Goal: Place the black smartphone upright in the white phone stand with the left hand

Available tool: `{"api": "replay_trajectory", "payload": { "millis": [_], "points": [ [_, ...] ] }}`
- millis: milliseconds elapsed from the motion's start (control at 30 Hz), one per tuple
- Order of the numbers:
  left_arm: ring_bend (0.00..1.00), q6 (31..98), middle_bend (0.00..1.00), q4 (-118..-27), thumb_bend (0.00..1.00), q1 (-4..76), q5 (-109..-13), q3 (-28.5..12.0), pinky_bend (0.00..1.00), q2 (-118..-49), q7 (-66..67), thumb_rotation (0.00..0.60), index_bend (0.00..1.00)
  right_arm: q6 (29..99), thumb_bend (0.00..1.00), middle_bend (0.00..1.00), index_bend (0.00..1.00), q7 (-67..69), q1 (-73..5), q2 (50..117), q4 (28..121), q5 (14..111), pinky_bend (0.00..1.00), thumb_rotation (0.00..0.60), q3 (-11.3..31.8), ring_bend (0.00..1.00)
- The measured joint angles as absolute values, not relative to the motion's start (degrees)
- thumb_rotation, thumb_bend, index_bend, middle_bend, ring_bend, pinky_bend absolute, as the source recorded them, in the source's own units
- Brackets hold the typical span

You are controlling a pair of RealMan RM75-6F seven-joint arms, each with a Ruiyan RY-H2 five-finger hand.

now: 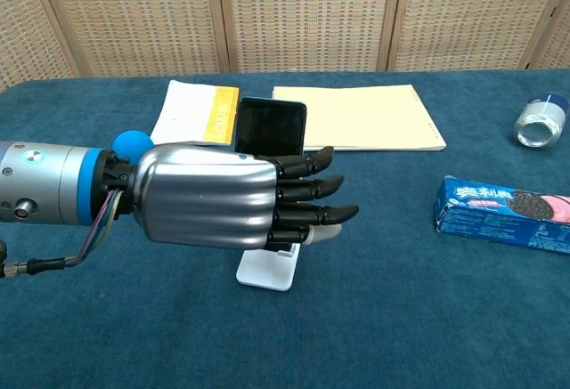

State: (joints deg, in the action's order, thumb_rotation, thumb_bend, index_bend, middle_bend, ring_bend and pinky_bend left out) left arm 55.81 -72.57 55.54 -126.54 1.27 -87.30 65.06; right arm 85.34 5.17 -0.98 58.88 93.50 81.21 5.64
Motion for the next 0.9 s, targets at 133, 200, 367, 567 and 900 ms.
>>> {"api": "replay_trajectory", "payload": {
  "millis": [133, 200, 367, 567, 900],
  "points": [
    [0.0, 57.77, 0.0, -73.93, 0.0, 55.13, -126.71, 1.43, 0.0, -85.75, 64.26, 0.6, 0.0, 85.39, 0.0, 0.0, 0.05, 4.84, -1.01, 58.95, 93.65, 81.38, 0.0, 0.6, 5.57, 0.0],
    [0.0, 59.16, 0.0, -74.58, 0.0, 54.79, -126.75, 1.36, 0.0, -84.86, 63.94, 0.6, 0.0, 85.45, 0.0, 0.0, 0.05, 4.75, -1.0, 58.96, 93.73, 81.52, 0.0, 0.6, 5.51, 0.0],
    [0.0, 64.67, 0.0, -76.25, 0.0, 53.04, -126.09, 0.52, 0.0, -82.43, 62.2, 0.6, 0.0, 85.61, 0.0, 0.0, 0.05, 4.66, -0.92, 58.95, 93.92, 81.88, 0.0, 0.6, 5.32, 0.0],
    [0.0, 77.73, 0.0, -78.08, 0.0, 46.88, -119.33, -1.86, 0.0, -80.59, 53.43, 0.6, 0.0, 85.7, 0.0, 0.0, 0.05, 4.63, -0.9, 58.89, 94.2, 82.31, 0.0, 0.6, 5.12, 0.0],
    [0.0, 89.59, 0.0, -86.48, 0.0, 30.84, -95.36, -3.43, 0.0, -78.58, 22.9, 0.6, 0.0, 85.97, 0.0, 0.0, 0.05, 3.87, -0.87, 59.02, 94.62, 82.48, 0.0, 0.6, 5.08, 0.0]
  ]
}}
